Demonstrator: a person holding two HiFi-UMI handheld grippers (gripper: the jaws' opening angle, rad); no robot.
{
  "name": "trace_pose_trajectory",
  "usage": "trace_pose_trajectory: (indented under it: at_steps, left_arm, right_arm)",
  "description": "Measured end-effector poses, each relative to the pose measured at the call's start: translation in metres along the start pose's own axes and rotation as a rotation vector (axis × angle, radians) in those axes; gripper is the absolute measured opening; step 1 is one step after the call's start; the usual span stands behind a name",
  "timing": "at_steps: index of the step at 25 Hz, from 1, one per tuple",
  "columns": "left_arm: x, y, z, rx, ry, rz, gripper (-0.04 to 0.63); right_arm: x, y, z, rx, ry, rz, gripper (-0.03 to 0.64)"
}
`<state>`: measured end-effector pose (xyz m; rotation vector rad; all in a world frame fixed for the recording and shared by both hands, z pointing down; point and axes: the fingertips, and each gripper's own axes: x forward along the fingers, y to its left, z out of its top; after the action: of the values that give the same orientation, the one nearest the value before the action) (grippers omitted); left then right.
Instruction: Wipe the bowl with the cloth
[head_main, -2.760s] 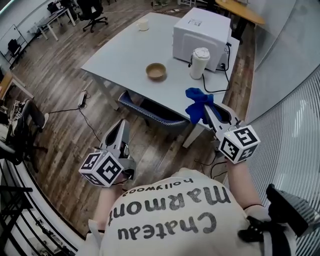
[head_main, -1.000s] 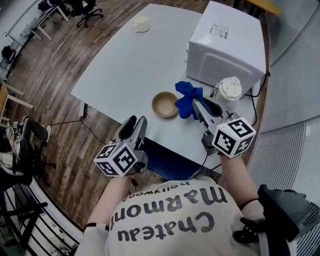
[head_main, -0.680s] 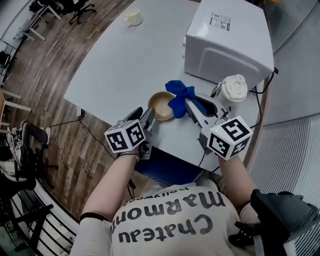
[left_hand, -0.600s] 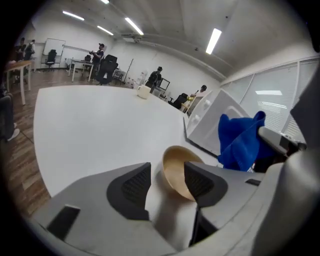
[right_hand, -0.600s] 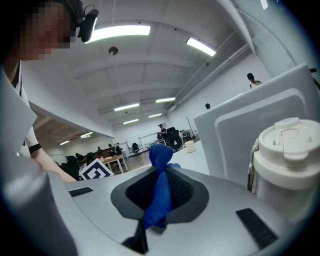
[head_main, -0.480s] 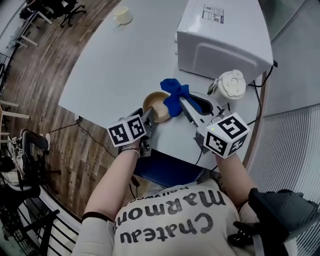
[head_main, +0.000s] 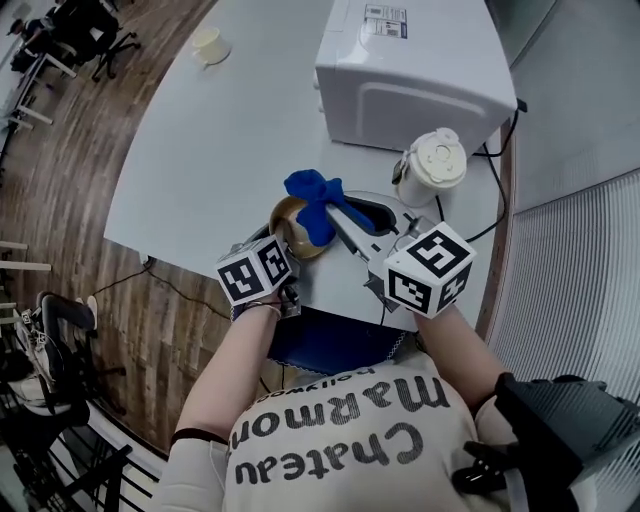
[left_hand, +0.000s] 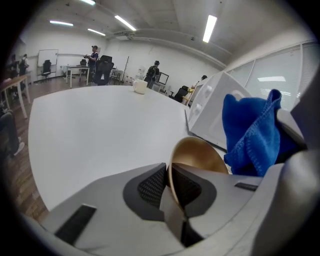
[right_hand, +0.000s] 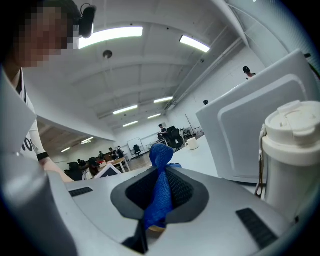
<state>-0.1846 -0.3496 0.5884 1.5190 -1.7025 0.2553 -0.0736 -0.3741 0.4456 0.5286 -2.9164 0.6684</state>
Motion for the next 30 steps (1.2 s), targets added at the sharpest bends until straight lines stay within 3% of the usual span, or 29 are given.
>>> trace_pose_trajectory:
  at_steps: [4,7,9,13,17,24,30]
  left_arm:
    - [-0.030,-0.016,0.026,0.053,-0.107,-0.033,0.022]
    - [-0.059,-0.031,0.045,0.232,-0.191,-0.044,0.021]
    - [-0.078,-0.044,0.055,0.362,-0.242,-0.066,0.021]
    - [-0.120,-0.059,0.056,0.482,-0.282,-0.140,0.037]
    - [-0.156,-0.051,0.071,0.581,-0.308,-0.156,0.037]
    - [-0.213,-0.041,0.099,0.693,-0.399,-0.122,0.037]
    - [-0.229,-0.033,0.106,0.790,-0.414,-0.057,0.033]
  right_arm:
    - [0.000,0.026,0.010,-0.004,-0.023,0.058,0.038]
    - [0.008,0.062,0.016,-0.032,-0.028,0.158,0.038]
    - [0.016,0.082,0.011,-0.074,0.005,0.175,0.038]
    - [0.026,0.105,-0.010,-0.116,0.088,0.057,0.040]
    - [0.033,0.135,0.004,-0.085,0.025,0.007,0.040]
    - [0.042,0.176,0.035,-0.088,-0.089,-0.141,0.038]
    - [0.049,0.182,0.039,-0.079,-0.068,-0.245,0.038]
